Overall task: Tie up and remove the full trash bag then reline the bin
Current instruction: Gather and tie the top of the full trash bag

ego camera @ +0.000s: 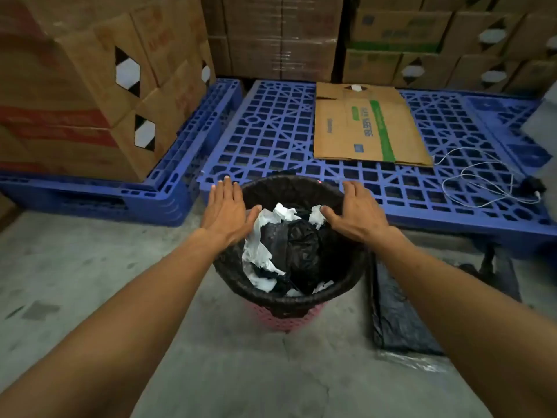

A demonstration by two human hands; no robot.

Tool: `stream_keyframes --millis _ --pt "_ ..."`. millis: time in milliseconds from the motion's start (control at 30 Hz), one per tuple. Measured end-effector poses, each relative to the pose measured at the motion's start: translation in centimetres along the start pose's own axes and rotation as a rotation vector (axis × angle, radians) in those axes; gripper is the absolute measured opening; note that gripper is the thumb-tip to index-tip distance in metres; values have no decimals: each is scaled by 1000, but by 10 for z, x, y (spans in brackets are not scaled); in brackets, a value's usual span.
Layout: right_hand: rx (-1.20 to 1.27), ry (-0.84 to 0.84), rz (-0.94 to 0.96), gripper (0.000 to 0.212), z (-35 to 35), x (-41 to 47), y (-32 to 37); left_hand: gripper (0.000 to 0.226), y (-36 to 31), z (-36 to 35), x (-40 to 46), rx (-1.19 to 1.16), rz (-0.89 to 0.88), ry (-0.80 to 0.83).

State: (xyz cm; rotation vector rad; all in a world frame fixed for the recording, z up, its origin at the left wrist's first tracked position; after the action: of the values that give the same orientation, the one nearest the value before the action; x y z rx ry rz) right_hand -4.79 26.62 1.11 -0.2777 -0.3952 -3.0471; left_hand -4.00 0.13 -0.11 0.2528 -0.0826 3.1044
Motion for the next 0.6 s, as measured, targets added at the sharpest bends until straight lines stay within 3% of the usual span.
stream_keyframes --millis 167,267,500,600 --pt "-82 52 -30 93 -41 3 -14 88 15 -25 -2 -63 26 5" --pt "-13 85 -97 83 -50 1 -20 89 18 -30 -9 -129 70 55" --pt "-99 -168 4 43 -38 4 -18 61 24 -27 -1 -192 72 -132" --pt "-136 -185 76 55 -39 4 -14 64 27 -27 0 -239 91 -225"
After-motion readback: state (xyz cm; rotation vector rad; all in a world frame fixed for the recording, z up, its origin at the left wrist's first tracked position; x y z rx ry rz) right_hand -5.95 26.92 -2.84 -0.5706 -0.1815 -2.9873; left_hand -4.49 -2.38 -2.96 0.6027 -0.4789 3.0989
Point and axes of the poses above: each hand's wrist, its own x-axis towards the middle knuckle, its own z-axis out of the back of the hand, y = z × x, the point moved 4 cm from there along x, towards the middle knuckle, and after that the axes turned 11 degrees about -y, right-handed, at the moved point
